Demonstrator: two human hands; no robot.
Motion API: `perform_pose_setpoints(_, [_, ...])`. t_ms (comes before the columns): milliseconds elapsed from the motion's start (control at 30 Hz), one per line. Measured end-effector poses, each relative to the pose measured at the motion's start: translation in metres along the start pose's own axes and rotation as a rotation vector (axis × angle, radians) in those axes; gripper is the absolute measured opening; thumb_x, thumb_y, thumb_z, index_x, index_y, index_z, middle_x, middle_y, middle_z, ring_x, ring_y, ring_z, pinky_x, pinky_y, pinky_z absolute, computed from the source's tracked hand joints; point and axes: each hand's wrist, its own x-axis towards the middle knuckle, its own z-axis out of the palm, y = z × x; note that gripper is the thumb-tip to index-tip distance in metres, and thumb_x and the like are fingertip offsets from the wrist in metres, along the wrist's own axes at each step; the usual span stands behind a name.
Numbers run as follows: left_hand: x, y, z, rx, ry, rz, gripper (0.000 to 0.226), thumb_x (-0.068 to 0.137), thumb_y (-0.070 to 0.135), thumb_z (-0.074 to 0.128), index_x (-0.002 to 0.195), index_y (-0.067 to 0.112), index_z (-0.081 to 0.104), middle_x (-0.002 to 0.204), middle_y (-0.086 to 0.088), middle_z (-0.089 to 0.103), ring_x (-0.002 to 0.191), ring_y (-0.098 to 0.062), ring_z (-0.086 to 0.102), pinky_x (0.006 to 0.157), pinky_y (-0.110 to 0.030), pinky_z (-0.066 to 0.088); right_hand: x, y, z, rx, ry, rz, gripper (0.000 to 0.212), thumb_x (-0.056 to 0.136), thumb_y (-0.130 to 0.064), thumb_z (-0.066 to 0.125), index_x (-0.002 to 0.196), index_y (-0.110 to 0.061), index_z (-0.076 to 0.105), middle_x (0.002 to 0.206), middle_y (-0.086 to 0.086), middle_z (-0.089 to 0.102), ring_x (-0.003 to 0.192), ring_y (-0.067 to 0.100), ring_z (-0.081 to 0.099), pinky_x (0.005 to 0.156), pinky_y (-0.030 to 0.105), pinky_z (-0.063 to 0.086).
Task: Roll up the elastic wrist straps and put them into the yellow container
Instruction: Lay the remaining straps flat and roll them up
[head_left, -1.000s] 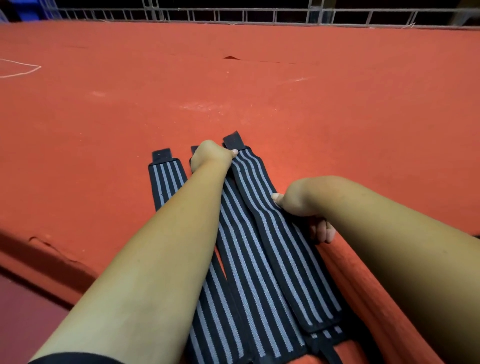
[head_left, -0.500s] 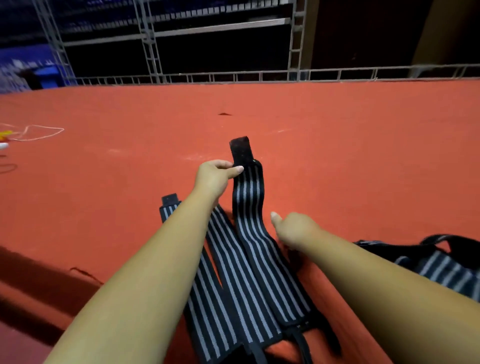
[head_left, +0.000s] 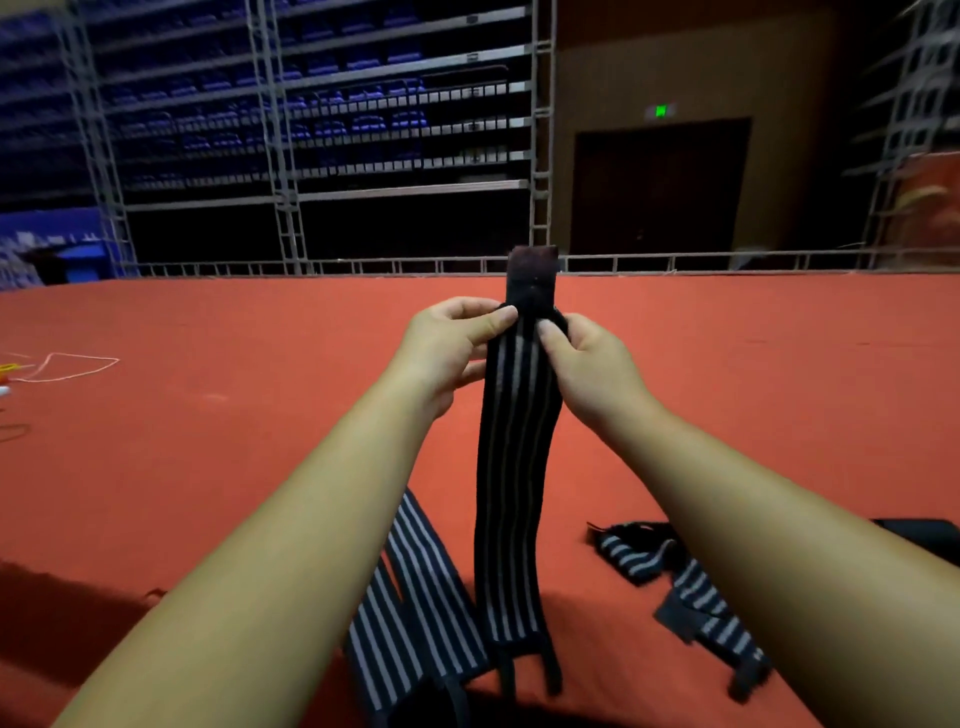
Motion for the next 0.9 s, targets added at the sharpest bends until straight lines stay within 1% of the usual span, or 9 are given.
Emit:
perform_pose_setpoints(133, [-0.021,0.033,0.025,-0.115,-0.006,0.05,0.012,0.099,0.026,0.079,0.101,0.016,0.075,0.101,-0.006,0.082,0.08,-0.021,0.076,0.062,-0.029,0.059,-0.012,-0.03,-0.028,0.042,0.054,-0.029,0.032,0.112,-0.041,0.053,0.111,-0.021,0.078,0.1,-0.003,0.083,0.097,0.017,0.078,0.093,0.048,0.062])
perform_pose_setpoints(267, [-0.034,0.052,0.043,-0.269,-0.069,0.037,0.013,0.099,0.014,0.077,0.11,0.008,0.076,0.104,-0.01,0.081,0.09,-0.019,0.077,0.08,-0.032,0.065,-0.029,-0.058,-0.057,0.139,0.085,-0.028,0.037,0.114,-0.036,0.053,0.104,-0.014,0.08,0.095,0.001,0.084,0.09,0.015,0.079,0.081,0.035,0.061])
perform_pose_setpoints(467, [-0.046,0.073,0.066,-0.46,-0.164,0.008,0.019,0.098,0.003,0.075,0.116,-0.001,0.074,0.109,-0.017,0.08,0.098,-0.021,0.078,0.087,-0.031,0.066,-0.048,-0.079,-0.087,0.395,0.051,0.008,0.035,0.113,-0.037,0.056,0.109,-0.014,0.08,0.103,0.007,0.084,0.101,0.025,0.081,0.093,0.043,0.062])
perform_pose_setpoints(567, [-0.054,0.077,0.076,-0.473,-0.253,-0.056,0.02,0.102,0.01,0.071,0.119,-0.001,0.076,0.115,-0.016,0.079,0.103,-0.022,0.078,0.098,-0.034,0.064,-0.052,-0.082,-0.098,0.473,0.032,0.004,0.031,0.114,-0.034,0.055,0.113,-0.013,0.079,0.108,0.01,0.083,0.101,0.025,0.08,0.093,0.043,0.061])
perform_pose_setpoints(600, [-0.056,0.077,0.079,-0.482,-0.269,-0.094,0.021,0.103,0.012,0.071,0.118,-0.001,0.077,0.116,-0.016,0.079,0.103,-0.023,0.078,0.095,-0.034,0.065,-0.053,-0.081,-0.1,0.467,0.031,0.001,0.03,0.114,-0.032,0.055,0.114,-0.014,0.078,0.109,0.011,0.083,0.102,0.026,0.08,0.094,0.044,0.061])
perform_pose_setpoints(700, [-0.063,0.07,0.081,-0.504,-0.293,-0.201,0.04,0.1,0.019,0.077,0.132,-0.004,0.071,0.125,-0.017,0.075,0.105,-0.023,0.078,0.07,-0.028,0.067,-0.057,-0.074,-0.104,0.46,0.037,-0.009,0.025,0.114,-0.027,0.054,0.123,-0.015,0.075,0.113,0.011,0.082,0.106,0.028,0.079,0.096,0.047,0.061])
perform_pose_setpoints(733, [-0.063,0.066,0.08,-0.472,-0.3,-0.207,0.045,0.099,0.021,0.078,0.136,-0.004,0.07,0.129,-0.017,0.074,0.11,-0.024,0.077,0.074,-0.028,0.068,-0.06,-0.069,-0.105,0.465,0.04,0.0,0.025,0.114,-0.026,0.054,0.125,-0.016,0.074,0.113,0.011,0.082,0.105,0.027,0.079,0.094,0.046,0.062])
perform_pose_setpoints(800, [-0.064,0.055,0.08,-0.379,-0.305,-0.183,0.042,0.1,0.021,0.077,0.136,0.0,0.072,0.135,-0.018,0.073,0.118,-0.024,0.075,0.096,-0.035,0.065,-0.067,-0.06,-0.107,0.476,0.036,0.037,0.024,0.114,-0.024,0.055,0.128,-0.019,0.074,0.113,0.009,0.082,0.1,0.022,0.079,0.087,0.04,0.062])
perform_pose_setpoints(900, [-0.066,0.037,0.08,-0.351,-0.298,-0.159,0.032,0.103,0.009,0.071,0.134,-0.001,0.072,0.13,-0.021,0.075,0.1,-0.021,0.076,0.092,-0.028,0.064,-0.076,-0.04,-0.106,0.528,-0.003,0.106,0.026,0.114,-0.024,0.055,0.133,-0.02,0.074,0.117,0.008,0.082,0.1,0.02,0.078,0.084,0.036,0.061])
